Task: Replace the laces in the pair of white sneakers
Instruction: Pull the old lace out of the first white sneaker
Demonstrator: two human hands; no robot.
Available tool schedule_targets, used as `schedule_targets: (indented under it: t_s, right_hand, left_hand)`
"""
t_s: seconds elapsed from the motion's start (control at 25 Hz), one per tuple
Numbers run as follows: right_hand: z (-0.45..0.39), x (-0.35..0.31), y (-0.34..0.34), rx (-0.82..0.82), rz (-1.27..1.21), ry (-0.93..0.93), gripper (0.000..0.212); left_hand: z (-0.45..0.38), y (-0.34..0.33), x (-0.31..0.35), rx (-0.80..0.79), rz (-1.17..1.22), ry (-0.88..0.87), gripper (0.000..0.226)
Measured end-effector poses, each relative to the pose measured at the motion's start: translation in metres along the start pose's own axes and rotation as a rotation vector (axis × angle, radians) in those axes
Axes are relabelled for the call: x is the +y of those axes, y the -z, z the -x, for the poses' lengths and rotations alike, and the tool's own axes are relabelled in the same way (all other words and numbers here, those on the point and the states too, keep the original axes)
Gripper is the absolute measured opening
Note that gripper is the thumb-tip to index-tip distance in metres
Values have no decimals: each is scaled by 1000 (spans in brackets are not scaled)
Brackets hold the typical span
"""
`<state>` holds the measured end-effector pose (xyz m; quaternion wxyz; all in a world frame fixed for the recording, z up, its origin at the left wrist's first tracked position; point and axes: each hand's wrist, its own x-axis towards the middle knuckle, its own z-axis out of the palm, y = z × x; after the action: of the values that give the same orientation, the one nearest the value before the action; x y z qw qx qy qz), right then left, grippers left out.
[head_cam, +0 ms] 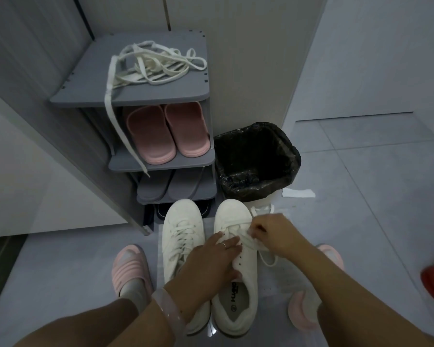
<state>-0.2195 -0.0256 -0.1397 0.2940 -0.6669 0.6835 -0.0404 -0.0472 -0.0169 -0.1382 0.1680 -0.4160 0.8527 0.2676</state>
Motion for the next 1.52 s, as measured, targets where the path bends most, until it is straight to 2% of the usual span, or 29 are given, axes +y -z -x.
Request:
schedule_targets:
  t_s: [0.08,0.16,0.24,0.36,0.4,0.48,0.52,0.6,0.68,0.76,0.88,0.96,1.0,1.04,1.12,1.2,1.32,1.36,1.4,1.44,1.52]
  right_hand:
    - [3,-2,22,172,-295,-25,20]
    - [7,0,38,378,-713,-144,24]
    - [10,0,43,468,-1027,-229,28]
    - [12,-3,65,595,-1541,-199,30]
    - [14,-1,76,613,-1540,-159,29]
    - [23,1,93,545,-1230,-97,25]
    - [26,1,93,449,-1025,-85,23]
    - [30,-3,77,166,-618,-41,19]
    - [29,-9,40,-103,-208,3,10]
    - [28,-13,-1,-191,2,22,36]
    - [31,-17,-29,-125,-118,-3,67]
    - [30,-16,-32,-167,-189,-40,73]
    - [29,-14,-32,-198,-197,-64,75]
    - [29,-13,-33,-209,-193,-87,76]
    - [28,-15,-37,-189,-158,-101,79]
    - [27,-17,-39,-159,-118,-103,80]
    - [25,-19,-38,-138,-93,-91,79]
    - [26,-20,-39,-130,-88,-90,78]
    - [26,-20,-39,-120,-84,-94,78]
    - [26,-20,-40,-113,-77,-100,78]
    - [27,-21,-42,-106,-63,-110,77]
  left_hand:
    - [0,1,1,-5,-9,2,59]
    - [0,-2,2,-2,-19,6,59]
    - [0,-4,1,7,-18,15,59]
    - [-1,-5,5,-17,-54,32,59]
    - [0,-3,7,-26,-48,36,59]
    - [1,3,8,1,46,30,56]
    - [1,8,6,67,147,39,51]
    - [-7,17,0,313,358,96,38]
    - [-20,22,-10,480,316,183,34]
    - [-31,17,-11,442,228,202,33]
    - [-41,4,-4,428,167,218,24]
    - [-49,0,-3,446,133,245,20]
    - [-51,2,-3,444,213,272,21]
    - [-51,8,-2,428,396,316,22]
    - [-39,33,3,352,906,371,23]
    - [-18,67,4,363,1277,319,25]
    - [22,116,-13,674,1600,112,30]
    - [31,125,-21,789,1554,100,30]
    - [32,124,-30,851,1381,156,27]
    - [29,118,-34,821,1128,252,22]
    - [8,86,-37,549,768,324,9]
